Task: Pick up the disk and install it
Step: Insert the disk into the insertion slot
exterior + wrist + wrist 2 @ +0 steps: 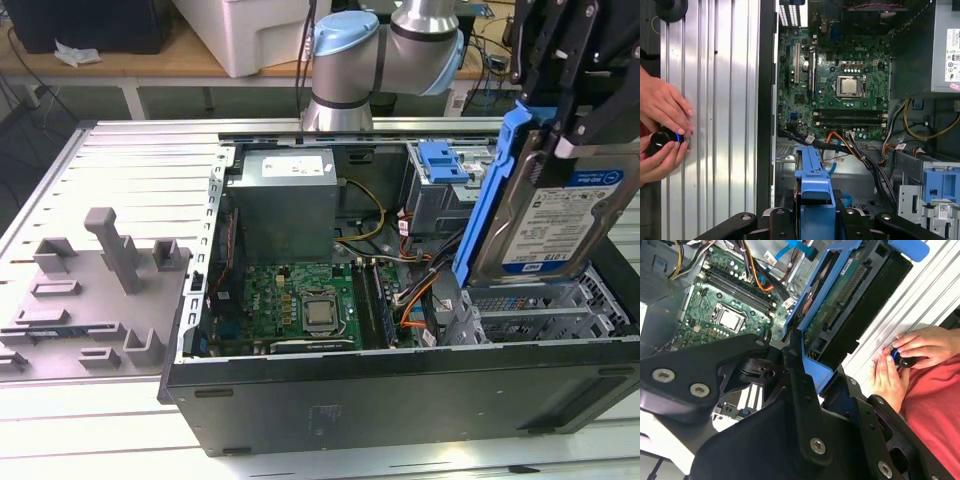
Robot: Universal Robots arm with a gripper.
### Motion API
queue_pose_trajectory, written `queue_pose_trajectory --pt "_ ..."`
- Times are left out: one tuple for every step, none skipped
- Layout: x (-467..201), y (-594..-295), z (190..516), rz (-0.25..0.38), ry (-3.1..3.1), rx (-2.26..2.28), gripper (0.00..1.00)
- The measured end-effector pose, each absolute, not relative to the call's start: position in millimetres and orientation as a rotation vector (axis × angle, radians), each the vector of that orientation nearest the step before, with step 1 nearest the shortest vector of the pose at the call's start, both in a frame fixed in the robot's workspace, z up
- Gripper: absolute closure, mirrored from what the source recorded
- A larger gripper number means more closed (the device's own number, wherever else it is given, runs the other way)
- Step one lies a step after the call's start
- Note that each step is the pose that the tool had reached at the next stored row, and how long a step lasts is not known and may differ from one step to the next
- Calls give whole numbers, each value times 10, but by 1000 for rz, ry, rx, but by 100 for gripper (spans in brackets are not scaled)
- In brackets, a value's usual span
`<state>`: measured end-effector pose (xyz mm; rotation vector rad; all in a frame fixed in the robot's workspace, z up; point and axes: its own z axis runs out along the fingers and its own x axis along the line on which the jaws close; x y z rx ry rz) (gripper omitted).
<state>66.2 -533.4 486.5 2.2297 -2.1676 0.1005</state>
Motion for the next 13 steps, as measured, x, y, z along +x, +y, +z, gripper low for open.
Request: queue_pose_trajectory --pt "672 -5335 4864 101 -2167 2229 64" --pt "685 -5335 4859 101 -2167 2229 64" --pt "695 -5336 4856 101 -2167 2229 64" --pt "711 -5336 4852 101 -2167 2229 64" --pt "727 -5336 4851 101 -2167 2229 64" --pt "741 -5336 4848 101 -2168 2230 64" --pt "764 -5335 4845 100 -2168 2230 64" --pt "779 -5335 4844 101 -2168 2230 64" --pt "796 -5335 4842 101 -2167 2230 64" --pt "804 -5335 4837 101 -2167 2230 64" --pt "807 -5335 4834 101 -2167 2229 64" --pt "811 -5336 4830 101 -2167 2230 64" --pt "816 -5336 4827 101 -2167 2230 64"
